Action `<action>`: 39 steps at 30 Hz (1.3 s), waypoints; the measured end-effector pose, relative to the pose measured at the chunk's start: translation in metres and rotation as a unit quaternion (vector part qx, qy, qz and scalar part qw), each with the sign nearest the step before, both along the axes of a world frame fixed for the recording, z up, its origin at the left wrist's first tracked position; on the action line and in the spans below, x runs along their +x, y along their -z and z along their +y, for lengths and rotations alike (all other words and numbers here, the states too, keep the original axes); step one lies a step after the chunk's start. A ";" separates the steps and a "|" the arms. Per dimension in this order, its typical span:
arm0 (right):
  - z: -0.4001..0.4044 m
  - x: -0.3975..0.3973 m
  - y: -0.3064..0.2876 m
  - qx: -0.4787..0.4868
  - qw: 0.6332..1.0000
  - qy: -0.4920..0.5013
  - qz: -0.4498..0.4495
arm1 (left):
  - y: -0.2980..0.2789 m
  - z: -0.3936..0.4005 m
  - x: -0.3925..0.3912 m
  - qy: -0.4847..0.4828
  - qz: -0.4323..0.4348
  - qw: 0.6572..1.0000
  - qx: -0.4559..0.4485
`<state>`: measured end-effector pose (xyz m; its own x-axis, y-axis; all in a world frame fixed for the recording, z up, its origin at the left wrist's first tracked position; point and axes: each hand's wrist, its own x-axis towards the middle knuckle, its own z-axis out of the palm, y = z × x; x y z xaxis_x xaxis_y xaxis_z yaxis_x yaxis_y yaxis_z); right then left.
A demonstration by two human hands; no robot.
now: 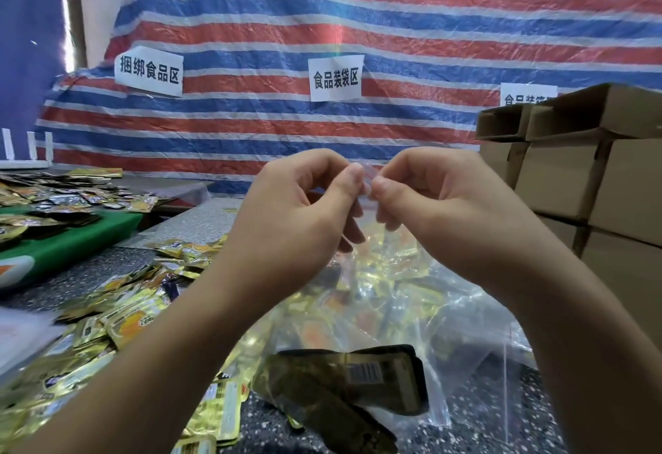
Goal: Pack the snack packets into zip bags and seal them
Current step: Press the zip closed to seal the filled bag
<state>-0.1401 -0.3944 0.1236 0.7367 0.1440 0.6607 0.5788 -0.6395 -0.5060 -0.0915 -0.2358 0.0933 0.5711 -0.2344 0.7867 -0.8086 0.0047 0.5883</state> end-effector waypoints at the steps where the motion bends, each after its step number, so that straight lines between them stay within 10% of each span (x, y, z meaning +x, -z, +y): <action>1: 0.001 -0.001 0.000 0.003 1.000 -0.001 0.011 | 0.000 0.001 -0.001 -0.002 0.000 1.000 0.002; 39: 0.010 -0.015 0.002 -0.055 0.993 0.087 -0.050 | 0.005 -0.004 -0.014 -0.139 -0.152 0.978 0.016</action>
<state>-0.1549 -0.3848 0.1213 0.6881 0.0951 0.7193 0.4983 -0.7826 -0.3732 -0.1051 -0.2396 0.0887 0.3573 -0.1293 0.9250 -0.9135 -0.2549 0.3172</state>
